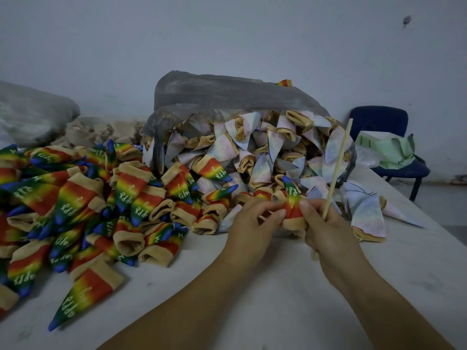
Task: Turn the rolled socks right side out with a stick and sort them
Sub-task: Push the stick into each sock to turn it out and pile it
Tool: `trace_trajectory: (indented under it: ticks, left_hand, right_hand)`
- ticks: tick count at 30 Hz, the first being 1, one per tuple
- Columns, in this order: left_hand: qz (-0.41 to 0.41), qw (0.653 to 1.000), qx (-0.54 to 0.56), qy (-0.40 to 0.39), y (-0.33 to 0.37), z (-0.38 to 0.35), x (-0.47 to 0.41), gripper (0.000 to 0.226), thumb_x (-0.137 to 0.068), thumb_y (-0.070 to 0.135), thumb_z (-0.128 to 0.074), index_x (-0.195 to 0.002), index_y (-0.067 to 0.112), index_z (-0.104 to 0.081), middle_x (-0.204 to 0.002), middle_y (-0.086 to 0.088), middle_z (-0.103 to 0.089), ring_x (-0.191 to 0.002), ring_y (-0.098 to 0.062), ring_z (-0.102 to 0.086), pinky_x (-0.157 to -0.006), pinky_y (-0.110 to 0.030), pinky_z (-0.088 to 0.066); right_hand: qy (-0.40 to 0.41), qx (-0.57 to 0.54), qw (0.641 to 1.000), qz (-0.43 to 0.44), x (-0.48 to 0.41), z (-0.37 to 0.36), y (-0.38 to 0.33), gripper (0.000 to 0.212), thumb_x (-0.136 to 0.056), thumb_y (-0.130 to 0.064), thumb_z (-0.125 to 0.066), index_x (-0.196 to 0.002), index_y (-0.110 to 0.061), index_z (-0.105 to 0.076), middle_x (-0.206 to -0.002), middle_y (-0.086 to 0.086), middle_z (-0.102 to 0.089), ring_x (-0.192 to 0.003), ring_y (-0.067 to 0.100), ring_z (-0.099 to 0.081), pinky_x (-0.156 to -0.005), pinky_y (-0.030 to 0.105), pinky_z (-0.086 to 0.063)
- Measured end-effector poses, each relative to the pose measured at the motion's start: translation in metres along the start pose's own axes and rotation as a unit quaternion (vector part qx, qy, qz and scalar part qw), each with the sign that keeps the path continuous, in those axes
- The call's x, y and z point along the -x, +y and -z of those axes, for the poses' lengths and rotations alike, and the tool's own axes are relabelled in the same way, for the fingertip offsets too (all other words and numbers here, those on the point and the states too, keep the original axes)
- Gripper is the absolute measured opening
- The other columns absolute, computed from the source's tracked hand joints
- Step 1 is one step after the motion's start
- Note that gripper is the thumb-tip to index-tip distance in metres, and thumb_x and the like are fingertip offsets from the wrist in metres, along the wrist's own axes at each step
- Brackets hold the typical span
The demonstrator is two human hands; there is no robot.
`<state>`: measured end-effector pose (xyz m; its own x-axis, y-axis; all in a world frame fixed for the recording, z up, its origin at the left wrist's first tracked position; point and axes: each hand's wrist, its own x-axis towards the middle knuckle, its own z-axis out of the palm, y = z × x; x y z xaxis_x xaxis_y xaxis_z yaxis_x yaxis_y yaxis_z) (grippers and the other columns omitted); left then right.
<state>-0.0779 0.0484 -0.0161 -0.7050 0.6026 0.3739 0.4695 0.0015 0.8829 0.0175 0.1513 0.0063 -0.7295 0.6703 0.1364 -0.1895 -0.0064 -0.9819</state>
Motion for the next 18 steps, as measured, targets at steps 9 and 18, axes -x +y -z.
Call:
trace_trajectory:
  ticks: [9, 18]
  left_hand:
    - [0.015, 0.996, 0.077, -0.049, 0.008, -0.007, 0.003, 0.025, -0.1, 0.023, -0.056, -0.087, 0.033, -0.074, -0.095, 0.014, -0.068, -0.093, -0.002, -0.061, -0.08, -0.011, -0.046]
    - [0.0, 1.0, 0.015, 0.019, 0.009, -0.001, 0.003, 0.021, -0.099, 0.021, -0.057, -0.098, 0.025, -0.078, -0.095, 0.03, -0.06, -0.093, 0.02, -0.054, -0.078, 0.006, -0.036]
  right_hand:
    - [0.038, 0.095, 0.993, 0.062, -0.002, -0.006, 0.008, 0.01, -0.091, -0.033, -0.057, -0.085, -0.026, -0.06, -0.073, -0.011, -0.067, -0.07, -0.003, -0.061, -0.064, 0.015, -0.049]
    - [0.09, 0.231, 0.964, 0.098, -0.004, -0.002, 0.01, 0.018, -0.093, -0.043, -0.048, -0.081, -0.03, -0.051, -0.083, -0.009, -0.06, -0.07, -0.002, -0.054, -0.054, 0.013, -0.037]
